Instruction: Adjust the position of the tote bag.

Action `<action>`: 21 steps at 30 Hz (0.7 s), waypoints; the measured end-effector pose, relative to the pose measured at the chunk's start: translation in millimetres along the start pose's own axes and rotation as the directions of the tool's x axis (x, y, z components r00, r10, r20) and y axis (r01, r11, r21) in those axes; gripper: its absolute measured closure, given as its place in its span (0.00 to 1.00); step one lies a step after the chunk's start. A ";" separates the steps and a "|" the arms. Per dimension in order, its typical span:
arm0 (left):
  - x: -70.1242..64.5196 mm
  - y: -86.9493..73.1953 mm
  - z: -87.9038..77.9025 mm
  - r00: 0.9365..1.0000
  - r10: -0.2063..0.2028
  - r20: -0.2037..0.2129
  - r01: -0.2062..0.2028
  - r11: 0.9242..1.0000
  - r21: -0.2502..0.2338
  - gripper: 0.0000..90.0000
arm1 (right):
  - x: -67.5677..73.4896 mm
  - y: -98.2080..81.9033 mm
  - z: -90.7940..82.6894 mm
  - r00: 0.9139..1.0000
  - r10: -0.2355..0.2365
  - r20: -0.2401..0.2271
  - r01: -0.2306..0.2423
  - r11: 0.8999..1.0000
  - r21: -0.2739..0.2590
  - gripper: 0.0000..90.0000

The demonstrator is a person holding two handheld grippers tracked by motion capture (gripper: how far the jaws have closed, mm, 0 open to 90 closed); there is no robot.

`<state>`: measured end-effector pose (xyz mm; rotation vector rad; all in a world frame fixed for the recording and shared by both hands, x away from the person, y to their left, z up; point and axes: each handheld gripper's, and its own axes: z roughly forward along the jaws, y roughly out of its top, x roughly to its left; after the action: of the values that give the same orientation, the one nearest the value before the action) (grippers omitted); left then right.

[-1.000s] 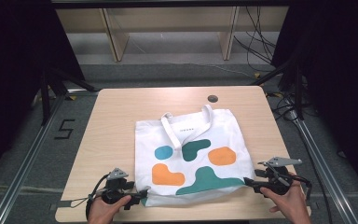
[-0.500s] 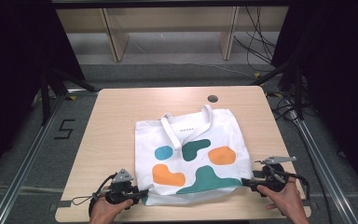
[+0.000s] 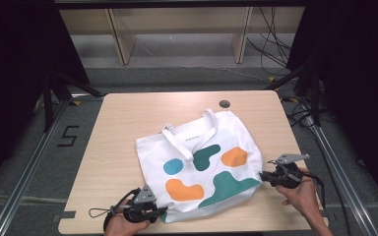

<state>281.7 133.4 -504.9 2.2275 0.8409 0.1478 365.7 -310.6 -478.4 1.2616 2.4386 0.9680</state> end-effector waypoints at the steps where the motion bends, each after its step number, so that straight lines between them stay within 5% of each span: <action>1: -4.8 3.3 3.6 1.000 0.023 0.018 -0.023 1.000 0.001 0.89 | -2.9 4.9 1.5 1.000 0.001 0.015 -0.001 1.000 0.002 0.96; 7: -27.6 25.2 26.7 0.993 0.101 0.064 -0.102 0.995 0.019 0.89 | -34.1 36.2 20.3 0.992 -0.056 0.117 0.059 0.998 -0.020 0.96; 12: -45.3 46.7 51.6 0.986 0.136 0.098 -0.138 0.990 0.016 0.89 | -59.9 61.5 27.5 0.989 -0.001 0.148 0.008 0.999 -0.047 0.91; 13: -45.3 46.7 51.6 0.986 0.136 0.098 -0.138 0.990 0.016 0.89 | -59.9 61.5 27.5 0.989 -0.001 0.148 0.008 0.999 -0.047 0.91; 14: -46.9 49.0 54.1 0.986 0.139 0.094 -0.141 0.990 0.015 0.89 | -60.9 63.8 18.5 0.986 0.062 0.155 -0.050 0.996 -0.081 0.79; 16: -48.2 51.0 56.6 0.985 0.147 0.094 -0.149 0.989 0.015 0.89 | -59.9 63.9 13.4 0.988 0.073 0.133 -0.062 0.995 -0.082 0.78; 17: -49.7 51.8 57.4 0.983 0.152 0.104 -0.154 0.988 0.010 0.89 | -57.8 62.7 5.5 0.989 0.036 0.146 -0.023 0.996 -0.086 0.76; 18: -50.5 52.7 58.8 0.984 0.142 0.104 -0.143 0.990 0.007 0.89 | -44.7 57.1 -12.2 0.996 0.012 0.088 -0.001 0.991 -0.131 0.74; 19: -50.5 52.7 58.8 0.984 0.142 0.104 -0.143 0.990 0.007 0.89 | -44.7 57.1 -12.2 0.996 0.012 0.088 -0.001 0.991 -0.131 0.74; 21: -54.4 55.2 63.4 0.985 0.138 0.101 -0.138 0.990 -0.002 0.89 | -21.0 44.3 -24.1 0.998 -0.014 0.053 0.018 0.997 -0.081 0.72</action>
<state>290.0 33.6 -505.4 2.2773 0.6334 0.0976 395.2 -319.9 -433.4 1.2230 2.3415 1.0061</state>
